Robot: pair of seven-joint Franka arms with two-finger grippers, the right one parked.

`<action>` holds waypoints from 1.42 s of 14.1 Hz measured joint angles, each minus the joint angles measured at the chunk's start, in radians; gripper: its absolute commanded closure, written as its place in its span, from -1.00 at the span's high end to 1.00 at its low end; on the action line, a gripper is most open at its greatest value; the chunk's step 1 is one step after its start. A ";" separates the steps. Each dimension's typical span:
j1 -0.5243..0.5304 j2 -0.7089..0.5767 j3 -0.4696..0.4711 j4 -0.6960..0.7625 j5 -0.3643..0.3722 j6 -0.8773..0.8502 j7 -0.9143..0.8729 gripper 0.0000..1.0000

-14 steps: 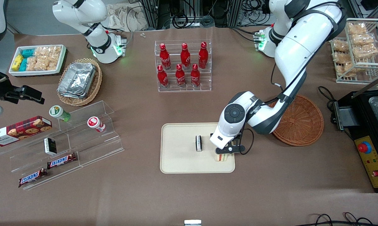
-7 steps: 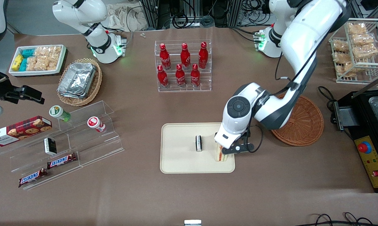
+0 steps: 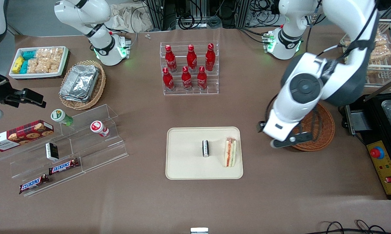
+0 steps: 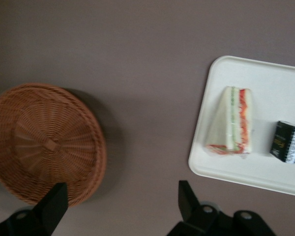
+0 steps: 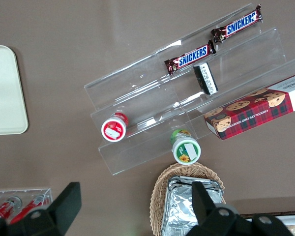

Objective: Place sandwich from basket to tray

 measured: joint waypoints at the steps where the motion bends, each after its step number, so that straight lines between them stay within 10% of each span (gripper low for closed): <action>1: 0.018 -0.055 0.000 -0.045 -0.010 0.000 0.017 0.98; 7: 0.140 -0.305 0.008 -0.206 -0.143 -0.003 0.184 0.98; 20: 0.283 -0.165 0.034 0.118 -0.147 -0.214 0.468 0.98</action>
